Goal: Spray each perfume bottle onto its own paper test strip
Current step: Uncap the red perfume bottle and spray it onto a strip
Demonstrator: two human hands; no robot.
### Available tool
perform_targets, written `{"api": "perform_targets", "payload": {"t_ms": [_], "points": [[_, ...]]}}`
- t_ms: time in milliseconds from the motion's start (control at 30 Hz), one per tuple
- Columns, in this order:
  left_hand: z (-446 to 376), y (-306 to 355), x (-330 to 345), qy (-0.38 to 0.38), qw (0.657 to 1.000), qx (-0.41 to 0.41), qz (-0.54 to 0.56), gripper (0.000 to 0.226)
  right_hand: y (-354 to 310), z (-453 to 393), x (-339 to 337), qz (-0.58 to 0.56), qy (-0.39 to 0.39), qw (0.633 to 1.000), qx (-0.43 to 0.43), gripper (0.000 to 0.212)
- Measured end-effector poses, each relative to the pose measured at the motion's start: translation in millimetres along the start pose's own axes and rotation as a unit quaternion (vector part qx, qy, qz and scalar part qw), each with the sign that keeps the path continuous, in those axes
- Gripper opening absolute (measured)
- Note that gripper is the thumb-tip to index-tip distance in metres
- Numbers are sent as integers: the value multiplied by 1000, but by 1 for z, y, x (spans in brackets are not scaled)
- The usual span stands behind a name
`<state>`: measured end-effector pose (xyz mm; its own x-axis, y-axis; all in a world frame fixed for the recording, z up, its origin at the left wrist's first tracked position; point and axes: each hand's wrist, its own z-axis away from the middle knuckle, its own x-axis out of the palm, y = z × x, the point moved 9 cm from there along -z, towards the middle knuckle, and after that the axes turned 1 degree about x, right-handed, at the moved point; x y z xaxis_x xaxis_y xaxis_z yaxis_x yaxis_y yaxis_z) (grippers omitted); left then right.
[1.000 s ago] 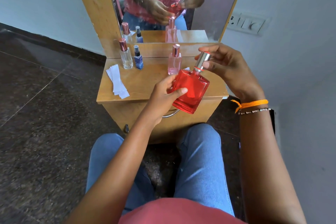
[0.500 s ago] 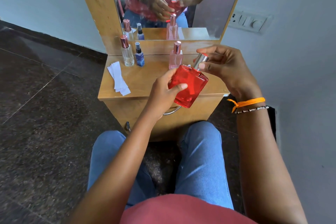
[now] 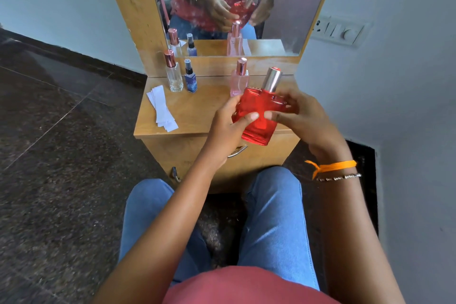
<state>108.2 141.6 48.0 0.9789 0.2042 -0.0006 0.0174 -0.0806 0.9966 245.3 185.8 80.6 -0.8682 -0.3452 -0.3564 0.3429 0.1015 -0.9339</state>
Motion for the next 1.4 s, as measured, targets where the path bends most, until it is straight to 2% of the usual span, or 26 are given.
{"api": "perform_targets", "payload": {"t_ms": [100, 200, 333, 500, 800, 1167, 1333, 1400], "points": [[-1, 2, 9, -29, 999, -5, -16, 39, 2, 8, -4, -64, 13, 998, -14, 30], [-2, 3, 8, -1, 997, -22, -71, 46, 5, 10, -22, -49, 93, 994, -7, 24], [-1, 7, -11, 63, 985, -21, -162, 26, -3, 4, -49, -2, 229, 973, -30, 25], [-3, 12, -14, 74, 969, 3, -237, 18, -16, -19, -46, 37, 306, 950, -55, 27], [-3, 9, -19, 80, 961, 16, -263, 16, -15, -48, -15, 78, 351, 931, -58, 25], [-3, 8, -28, 83, 961, 15, -262, 19, -3, -61, 1, 152, 368, 916, -53, 31], [2, 9, -32, 83, 963, 14, -257, 19, -10, -48, 5, 168, 358, 916, -67, 49], [5, 10, -38, 87, 962, 14, -259, 19, -20, -28, 8, 159, 385, 904, -98, 46]]}}
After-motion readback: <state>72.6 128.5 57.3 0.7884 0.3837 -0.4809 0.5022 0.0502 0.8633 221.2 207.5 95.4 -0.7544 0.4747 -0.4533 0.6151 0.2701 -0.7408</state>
